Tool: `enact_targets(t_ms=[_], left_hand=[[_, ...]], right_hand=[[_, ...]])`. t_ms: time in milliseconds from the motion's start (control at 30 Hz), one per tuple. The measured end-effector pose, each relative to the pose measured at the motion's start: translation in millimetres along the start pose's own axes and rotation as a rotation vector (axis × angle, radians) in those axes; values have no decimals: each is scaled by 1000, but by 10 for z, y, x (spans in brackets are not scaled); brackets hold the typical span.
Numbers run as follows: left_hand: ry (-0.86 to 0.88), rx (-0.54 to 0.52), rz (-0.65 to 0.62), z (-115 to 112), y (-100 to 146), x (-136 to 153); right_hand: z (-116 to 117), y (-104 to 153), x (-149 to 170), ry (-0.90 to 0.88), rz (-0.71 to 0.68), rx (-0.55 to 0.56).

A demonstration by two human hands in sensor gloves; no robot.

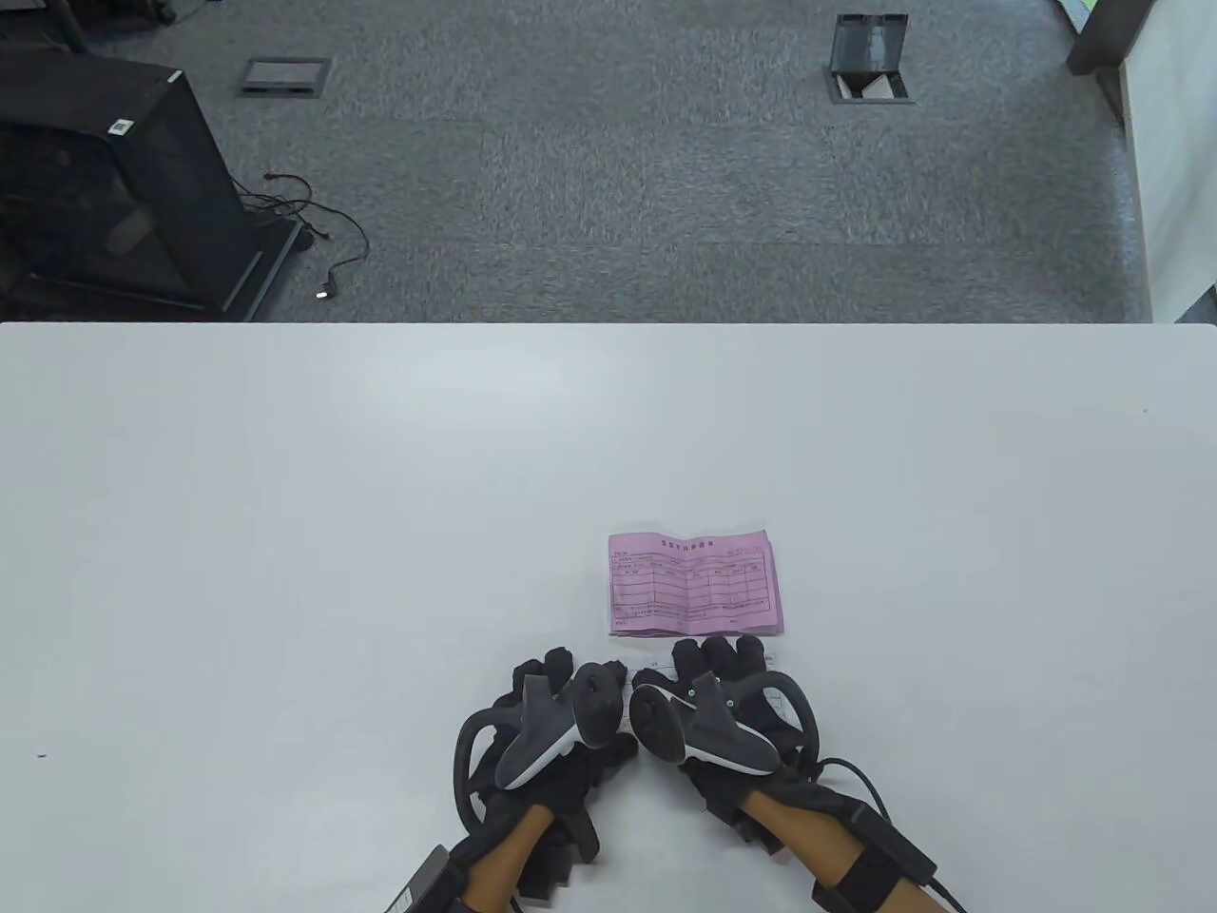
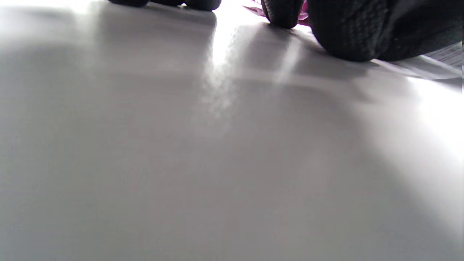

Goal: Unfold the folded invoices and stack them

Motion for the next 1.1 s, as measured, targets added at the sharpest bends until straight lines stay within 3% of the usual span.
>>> enact_targets(t_ms=[900, 1100], left_hand=[[0, 0, 0, 0, 0, 0], [8, 5, 5, -6, 4, 1]], right_hand=[[172, 360, 1114, 4, 216, -29], [209, 406, 1222, -36, 229, -36]])
Point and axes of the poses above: the tracker on the back of each hand, its own x axis roughly to the little-finger side, its own y axis roughly from the fingertips to the wrist, z = x × y, the point moved 4 cm from there along -y, roughly from the wrist to the fingertips, and after that the axes turned 1 degree about y, right-handed, at the moved point
